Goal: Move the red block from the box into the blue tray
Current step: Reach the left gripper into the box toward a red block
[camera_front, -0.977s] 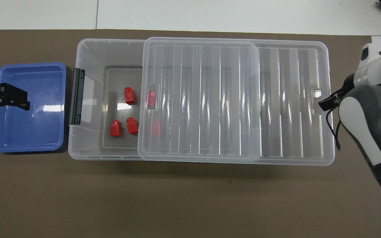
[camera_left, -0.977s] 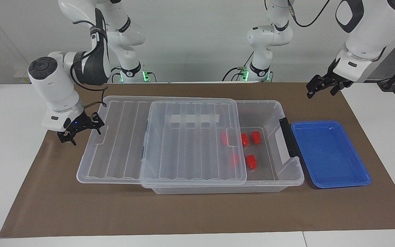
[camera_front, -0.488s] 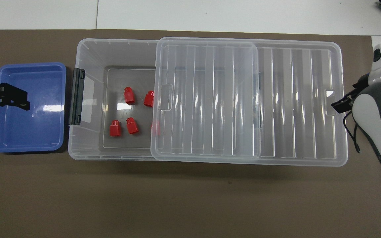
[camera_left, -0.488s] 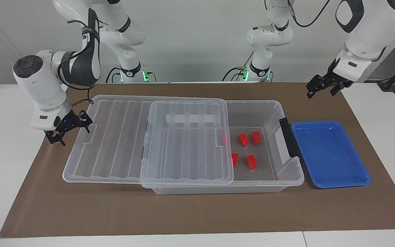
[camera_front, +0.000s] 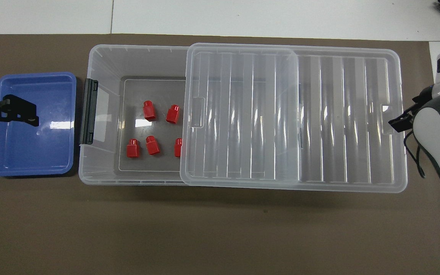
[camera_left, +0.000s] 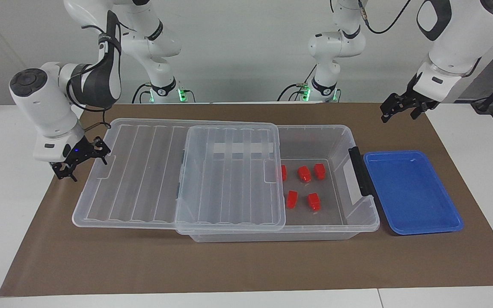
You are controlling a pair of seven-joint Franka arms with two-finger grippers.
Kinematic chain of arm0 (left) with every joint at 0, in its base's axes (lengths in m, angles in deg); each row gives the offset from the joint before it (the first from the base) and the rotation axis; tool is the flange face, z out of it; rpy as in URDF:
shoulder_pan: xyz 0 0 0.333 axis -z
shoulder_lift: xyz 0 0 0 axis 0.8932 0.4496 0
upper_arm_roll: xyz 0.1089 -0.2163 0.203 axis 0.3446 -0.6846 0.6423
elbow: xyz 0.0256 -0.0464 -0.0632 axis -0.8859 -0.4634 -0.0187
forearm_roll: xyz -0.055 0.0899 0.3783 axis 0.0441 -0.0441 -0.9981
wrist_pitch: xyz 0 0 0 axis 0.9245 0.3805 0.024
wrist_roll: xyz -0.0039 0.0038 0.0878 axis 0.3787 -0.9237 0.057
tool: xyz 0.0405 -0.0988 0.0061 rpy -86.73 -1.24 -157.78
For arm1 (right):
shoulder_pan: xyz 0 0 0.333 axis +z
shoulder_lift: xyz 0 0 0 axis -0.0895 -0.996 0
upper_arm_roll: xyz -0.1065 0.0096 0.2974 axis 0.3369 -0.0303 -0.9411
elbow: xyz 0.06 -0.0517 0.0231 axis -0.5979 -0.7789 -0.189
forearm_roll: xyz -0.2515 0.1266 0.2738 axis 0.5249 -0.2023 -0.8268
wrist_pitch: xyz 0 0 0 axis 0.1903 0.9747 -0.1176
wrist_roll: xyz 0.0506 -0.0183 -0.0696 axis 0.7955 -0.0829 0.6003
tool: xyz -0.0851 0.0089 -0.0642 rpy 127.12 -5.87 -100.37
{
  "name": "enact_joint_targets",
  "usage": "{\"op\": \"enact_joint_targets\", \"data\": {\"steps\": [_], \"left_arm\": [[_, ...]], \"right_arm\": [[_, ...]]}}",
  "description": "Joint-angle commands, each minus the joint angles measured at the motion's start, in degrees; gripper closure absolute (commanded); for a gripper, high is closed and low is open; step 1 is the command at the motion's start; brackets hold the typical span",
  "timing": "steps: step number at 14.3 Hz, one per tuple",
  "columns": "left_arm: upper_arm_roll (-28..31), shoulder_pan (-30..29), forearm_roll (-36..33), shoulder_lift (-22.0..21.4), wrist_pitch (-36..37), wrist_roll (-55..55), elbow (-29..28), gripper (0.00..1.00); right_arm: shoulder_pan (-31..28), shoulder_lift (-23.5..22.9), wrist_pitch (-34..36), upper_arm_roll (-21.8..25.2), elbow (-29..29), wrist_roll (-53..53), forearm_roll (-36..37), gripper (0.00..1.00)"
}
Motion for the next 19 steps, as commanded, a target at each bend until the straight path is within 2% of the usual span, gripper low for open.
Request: {"op": "enact_joint_targets", "data": {"steps": [1, 3, 7, 10, 13, 15, 17, 19], "left_arm": [[0.32, 4.99, 0.53, -1.92, -6.28, -11.69, -3.98, 0.0], [0.41, 7.99, 0.53, -2.36, -9.97, -16.46, -6.35, 0.0], [0.41, 13.17, -0.34, -1.66, -15.6, -22.97, -10.91, 0.0], [0.41, 16.78, -1.67, -0.96, -24.81, -33.07, -17.41, 0.0], [0.41, 18.36, -1.75, 0.62, -32.02, -33.71, -22.6, 0.0], [0.32, 18.46, -1.75, 0.28, -36.95, -33.62, -28.13, 0.0], [0.32, 19.77, -1.75, 0.19, -42.31, -33.88, -33.58, 0.0], [0.32, 21.0, -1.84, 2.02, -44.78, -33.97, -35.36, 0.0]], "right_arm": [[-0.36, 0.33, 0.78, 0.03, 0.21, 1.7, 0.09, 0.0], [-0.28, 0.85, 1.05, 0.03, 0.3, 1.43, 0.0, 0.0], [-0.19, 5.24, 2.97, -0.14, 0.48, -3.55, -0.08, 0.0], [-0.28, 8.75, 6.22, -1.1, -0.05, -16.1, 0.0, 0.0], [-2.38, 10.96, 9.74, -5.92, 0.04, -31.39, -0.08, 0.0], [-2.56, 12.19, 10.01, -8.31, 0.74, -39.39, -0.17, 0.0], [-2.91, 12.2, 11.76, -10.77, 3.71, -48.71, -0.7, 0.0], [-3.09, 11.76, 13.6, -12.53, 6.88, -53.83, -0.79, 0.0]]}}
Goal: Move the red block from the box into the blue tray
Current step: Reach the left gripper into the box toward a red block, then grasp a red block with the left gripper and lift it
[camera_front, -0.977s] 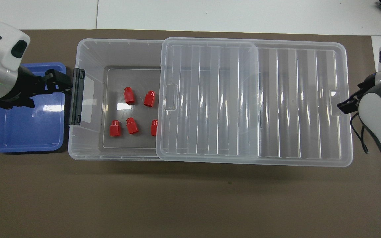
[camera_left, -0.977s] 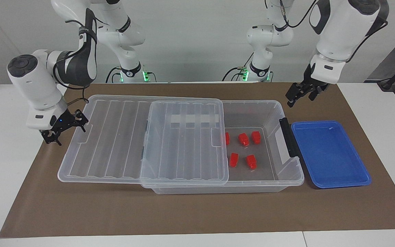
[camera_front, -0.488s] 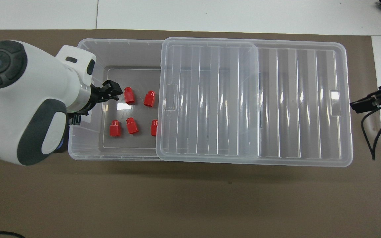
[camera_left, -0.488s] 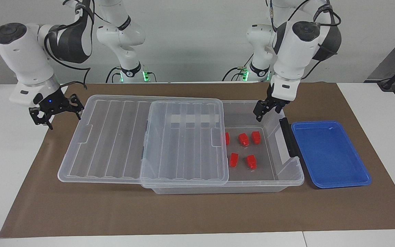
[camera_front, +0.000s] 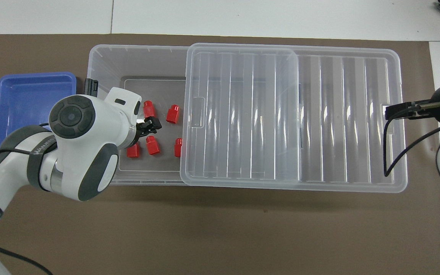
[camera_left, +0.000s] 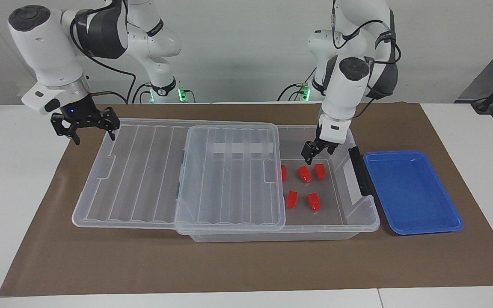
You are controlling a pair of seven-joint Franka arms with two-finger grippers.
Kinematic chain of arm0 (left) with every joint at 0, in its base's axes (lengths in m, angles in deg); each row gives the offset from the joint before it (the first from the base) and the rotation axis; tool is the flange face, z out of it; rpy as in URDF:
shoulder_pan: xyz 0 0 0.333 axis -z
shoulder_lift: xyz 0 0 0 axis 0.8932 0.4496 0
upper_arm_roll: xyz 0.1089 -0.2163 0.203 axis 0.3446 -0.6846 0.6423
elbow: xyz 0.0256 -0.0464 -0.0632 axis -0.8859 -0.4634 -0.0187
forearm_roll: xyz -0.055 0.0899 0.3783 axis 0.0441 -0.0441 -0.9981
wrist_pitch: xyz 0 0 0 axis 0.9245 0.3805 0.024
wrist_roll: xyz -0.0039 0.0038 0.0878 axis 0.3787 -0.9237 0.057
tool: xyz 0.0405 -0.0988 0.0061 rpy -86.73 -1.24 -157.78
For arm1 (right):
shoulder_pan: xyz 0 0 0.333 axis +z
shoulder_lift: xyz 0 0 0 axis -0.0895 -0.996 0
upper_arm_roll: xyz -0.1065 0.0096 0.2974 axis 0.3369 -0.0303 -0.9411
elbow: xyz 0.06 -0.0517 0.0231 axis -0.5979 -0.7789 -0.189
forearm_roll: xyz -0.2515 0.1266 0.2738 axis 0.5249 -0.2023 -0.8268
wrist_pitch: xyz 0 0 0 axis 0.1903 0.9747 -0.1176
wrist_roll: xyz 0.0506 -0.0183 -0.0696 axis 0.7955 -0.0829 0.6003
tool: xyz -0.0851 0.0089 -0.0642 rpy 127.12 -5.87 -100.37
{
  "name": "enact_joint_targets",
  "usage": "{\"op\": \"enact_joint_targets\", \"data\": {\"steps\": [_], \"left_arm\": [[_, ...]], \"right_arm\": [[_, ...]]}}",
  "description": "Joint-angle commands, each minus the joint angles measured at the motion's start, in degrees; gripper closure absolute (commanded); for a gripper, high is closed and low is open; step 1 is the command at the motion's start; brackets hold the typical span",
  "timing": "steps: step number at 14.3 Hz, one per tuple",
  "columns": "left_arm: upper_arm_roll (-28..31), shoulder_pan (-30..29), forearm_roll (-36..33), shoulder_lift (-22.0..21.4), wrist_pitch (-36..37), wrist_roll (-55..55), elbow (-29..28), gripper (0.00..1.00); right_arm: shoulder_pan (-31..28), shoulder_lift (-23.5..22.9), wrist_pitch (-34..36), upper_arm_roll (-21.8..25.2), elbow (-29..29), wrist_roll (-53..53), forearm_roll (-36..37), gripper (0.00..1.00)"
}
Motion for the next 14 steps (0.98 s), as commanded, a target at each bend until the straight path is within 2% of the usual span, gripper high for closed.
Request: {"op": "enact_joint_targets", "data": {"steps": [1, 4, 10, 14], "left_arm": [[0.9, 2.71, -1.0, 1.03, -3.38, -1.49, -3.53, 0.0], [0.9, 2.8, -1.09, 2.35, -7.32, -2.28, -5.02, 0.0], [0.9, 3.15, -1.09, 6.48, -11.63, -1.58, -5.2, 0.0], [0.99, 2.98, -1.09, 7.63, -13.31, -1.4, -5.2, 0.0]], "right_arm": [[-1.69, -0.63, 4.44, -2.1, 4.97, -5.6, -0.75, 0.0], [-1.78, -2.56, 9.8, -2.19, 9.9, -8.07, -0.84, 0.0], [-2.04, -1.6, 12.1, -2.1, 7.98, -7.99, -0.84, 0.0], [-1.78, -1.6, 12.72, -2.1, 7.8, -8.08, -0.84, 0.0]]}}
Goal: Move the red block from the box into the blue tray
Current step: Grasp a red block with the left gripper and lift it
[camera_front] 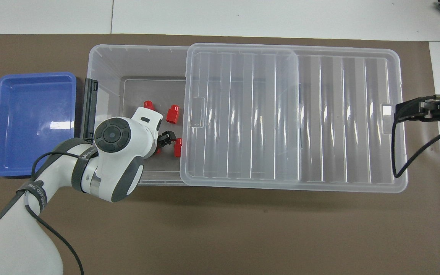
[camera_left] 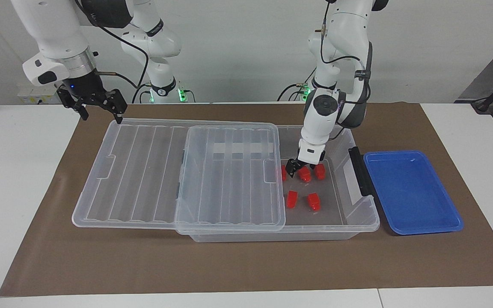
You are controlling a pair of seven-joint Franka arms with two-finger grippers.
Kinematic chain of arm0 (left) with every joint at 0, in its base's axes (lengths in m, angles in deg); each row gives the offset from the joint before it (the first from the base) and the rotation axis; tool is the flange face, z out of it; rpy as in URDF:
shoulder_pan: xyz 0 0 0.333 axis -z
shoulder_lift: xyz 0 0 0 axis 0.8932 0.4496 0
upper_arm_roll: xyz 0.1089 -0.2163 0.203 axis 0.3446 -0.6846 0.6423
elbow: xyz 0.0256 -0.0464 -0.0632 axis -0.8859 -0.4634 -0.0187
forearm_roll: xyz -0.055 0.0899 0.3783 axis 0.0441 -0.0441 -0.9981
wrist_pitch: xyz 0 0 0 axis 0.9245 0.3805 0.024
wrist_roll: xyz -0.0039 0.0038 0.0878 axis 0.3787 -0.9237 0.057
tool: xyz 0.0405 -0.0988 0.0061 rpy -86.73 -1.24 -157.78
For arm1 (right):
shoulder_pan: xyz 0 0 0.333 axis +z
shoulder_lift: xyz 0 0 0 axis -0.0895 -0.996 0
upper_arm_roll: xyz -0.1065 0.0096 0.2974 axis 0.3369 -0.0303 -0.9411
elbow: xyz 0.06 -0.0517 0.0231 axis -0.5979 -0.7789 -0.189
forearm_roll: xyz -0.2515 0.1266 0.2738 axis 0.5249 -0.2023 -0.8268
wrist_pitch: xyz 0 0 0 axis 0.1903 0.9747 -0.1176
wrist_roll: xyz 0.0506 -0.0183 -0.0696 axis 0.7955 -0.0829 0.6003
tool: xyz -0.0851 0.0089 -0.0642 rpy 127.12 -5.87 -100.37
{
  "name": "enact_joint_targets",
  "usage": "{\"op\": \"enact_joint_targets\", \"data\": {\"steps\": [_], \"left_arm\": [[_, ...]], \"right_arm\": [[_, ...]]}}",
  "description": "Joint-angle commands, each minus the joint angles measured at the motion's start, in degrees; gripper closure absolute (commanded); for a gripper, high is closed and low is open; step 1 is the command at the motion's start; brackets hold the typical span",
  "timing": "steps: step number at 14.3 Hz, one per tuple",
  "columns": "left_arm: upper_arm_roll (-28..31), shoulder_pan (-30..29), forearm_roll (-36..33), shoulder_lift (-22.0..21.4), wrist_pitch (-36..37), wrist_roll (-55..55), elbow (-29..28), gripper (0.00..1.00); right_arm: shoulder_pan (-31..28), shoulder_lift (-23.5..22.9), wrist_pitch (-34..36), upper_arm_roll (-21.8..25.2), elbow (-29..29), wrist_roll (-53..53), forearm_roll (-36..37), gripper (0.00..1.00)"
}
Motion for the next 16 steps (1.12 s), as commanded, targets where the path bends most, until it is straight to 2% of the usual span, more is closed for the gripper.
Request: {"op": "enact_joint_targets", "data": {"steps": [1, 5, 8, 10, 12, 16], "left_arm": [[0.86, 0.94, -0.99, 0.07, -1.79, -0.34, -0.76, 0.0], [0.86, 0.94, -0.99, 0.07, -1.88, -0.25, -0.85, 0.01], [0.86, 0.94, -0.99, 0.33, -1.88, -0.16, -0.76, 0.1], [0.86, 0.94, -0.99, 0.33, -2.05, 0.36, -0.85, 0.1], [0.86, 0.94, -0.99, 0.42, -2.06, 0.8, -0.85, 0.18], [0.95, 0.94, -0.99, 0.33, -1.44, 3.26, -0.76, 0.49]], "right_arm": [[-0.63, -0.15, 0.78, -0.87, 0.1, -0.9, -0.65, 0.0], [-0.37, -0.06, 1.13, -0.78, -0.16, -0.55, -0.56, 0.0], [-0.36, -0.06, 1.66, -0.61, -0.16, -0.46, -0.65, 0.0], [-0.36, -0.06, 1.66, -0.52, -0.16, -0.46, -0.65, 0.0], [-0.36, -0.06, 1.66, -0.43, -0.16, -0.46, -0.65, 0.0], [-0.36, -0.06, 1.31, -0.34, -0.16, -0.55, -0.65, 0.0]]}}
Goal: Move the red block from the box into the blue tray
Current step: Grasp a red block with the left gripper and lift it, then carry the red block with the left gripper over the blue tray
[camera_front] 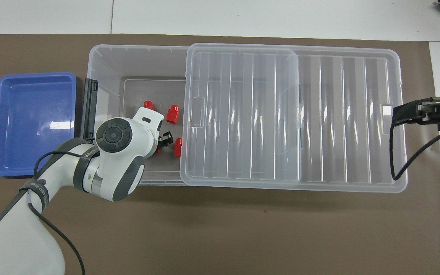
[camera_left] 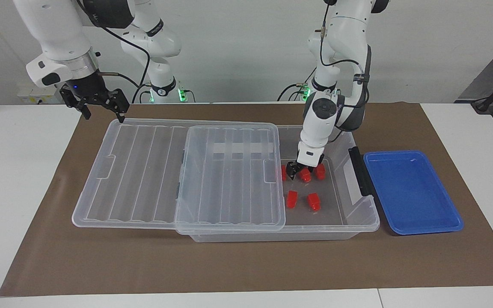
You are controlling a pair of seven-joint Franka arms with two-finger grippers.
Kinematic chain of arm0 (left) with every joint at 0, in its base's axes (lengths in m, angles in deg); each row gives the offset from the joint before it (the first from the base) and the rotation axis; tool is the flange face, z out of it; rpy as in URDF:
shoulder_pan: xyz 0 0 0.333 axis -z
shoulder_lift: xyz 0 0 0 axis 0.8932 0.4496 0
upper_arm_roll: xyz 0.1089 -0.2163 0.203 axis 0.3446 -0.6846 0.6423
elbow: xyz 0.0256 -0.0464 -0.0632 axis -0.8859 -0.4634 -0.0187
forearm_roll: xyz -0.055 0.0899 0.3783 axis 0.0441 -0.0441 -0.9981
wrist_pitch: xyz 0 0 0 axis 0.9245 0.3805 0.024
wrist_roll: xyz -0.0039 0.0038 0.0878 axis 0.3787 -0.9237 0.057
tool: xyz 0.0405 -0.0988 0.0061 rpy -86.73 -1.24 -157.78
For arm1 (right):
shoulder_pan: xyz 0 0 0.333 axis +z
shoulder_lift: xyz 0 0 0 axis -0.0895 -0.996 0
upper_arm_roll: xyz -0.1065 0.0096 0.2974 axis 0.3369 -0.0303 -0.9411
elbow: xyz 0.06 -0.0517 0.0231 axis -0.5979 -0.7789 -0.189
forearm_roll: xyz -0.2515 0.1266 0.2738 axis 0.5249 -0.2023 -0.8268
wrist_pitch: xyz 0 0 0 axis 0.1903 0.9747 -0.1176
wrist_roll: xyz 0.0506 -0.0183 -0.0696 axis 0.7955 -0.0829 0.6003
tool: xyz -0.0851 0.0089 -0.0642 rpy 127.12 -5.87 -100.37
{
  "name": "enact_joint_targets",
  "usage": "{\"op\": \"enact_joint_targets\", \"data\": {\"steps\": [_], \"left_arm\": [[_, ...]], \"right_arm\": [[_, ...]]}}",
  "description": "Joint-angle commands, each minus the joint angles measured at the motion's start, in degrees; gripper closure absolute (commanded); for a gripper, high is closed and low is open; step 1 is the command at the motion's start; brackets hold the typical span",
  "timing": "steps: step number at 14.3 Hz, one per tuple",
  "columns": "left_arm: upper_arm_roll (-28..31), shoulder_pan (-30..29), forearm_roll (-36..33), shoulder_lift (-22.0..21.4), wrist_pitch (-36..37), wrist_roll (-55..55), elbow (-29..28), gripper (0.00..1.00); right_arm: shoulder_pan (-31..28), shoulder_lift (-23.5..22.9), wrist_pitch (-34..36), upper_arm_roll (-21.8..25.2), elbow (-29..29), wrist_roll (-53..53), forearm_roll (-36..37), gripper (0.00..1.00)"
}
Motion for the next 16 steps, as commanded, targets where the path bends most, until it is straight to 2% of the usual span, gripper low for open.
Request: {"op": "enact_joint_targets", "data": {"steps": [1, 5, 7, 8, 10, 11, 12, 13, 15, 16], "left_arm": [[0.92, 1.03, -0.82, -0.22, -0.44, 1.62, -0.67, 0.56], [0.92, 0.94, -3.37, -0.22, 2.81, 1.88, 1.0, 0.79], [0.92, 1.03, -3.37, -0.31, 3.17, 1.88, 1.09, 0.79], [0.92, 1.03, -3.37, -0.92, 5.69, 1.88, 2.13, 0.79], [0.92, 0.94, -3.37, -1.27, 15.77, 1.97, 8.26, 0.79], [0.83, 0.86, -3.37, -1.45, 19.83, 1.97, 11.17, 0.79], [0.83, 0.68, -3.37, -1.89, 22.83, 1.97, 13.28, 0.79], [0.83, 0.51, -3.2, -2.59, 25.64, 2.06, 15.13, 0.79], [1.18, 0.24, -2.84, -3.12, 31.44, 2.15, 19.26, 0.8], [1.36, 0.07, -2.76, -3.38, 34.34, 2.67, 21.54, 0.8]], "right_arm": [[-0.5, -0.05, 0.11, -0.22, -0.01, -0.63, -0.65, 0.0], [-0.5, -0.05, -0.16, -0.14, -0.19, -0.99, -0.65, 0.0], [-0.5, -0.05, -0.25, -0.14, -0.36, -1.07, -0.65, 0.0], [-0.5, -0.05, -0.42, -0.14, -0.36, -0.9, -0.65, 0.0], [-0.5, 0.03, -1.99, 0.04, -1.32, -0.37, -0.56, 0.01], [-0.5, -0.05, -2.96, 0.13, -1.76, -0.28, -0.65, 0.11], [-0.5, -0.14, -3.75, 0.3, -2.12, -0.11, -0.65, 0.26], [-0.5, -0.14, -5.07, 0.91, -2.99, 0.24, -0.65, 0.48], [-0.5, -0.05, -9.36, 2.58, -5.62, 1.12, -0.65, 0.97], [-0.5, -0.05, -11.39, 3.46, -6.85, 1.12, -0.65, 1.0]]}}
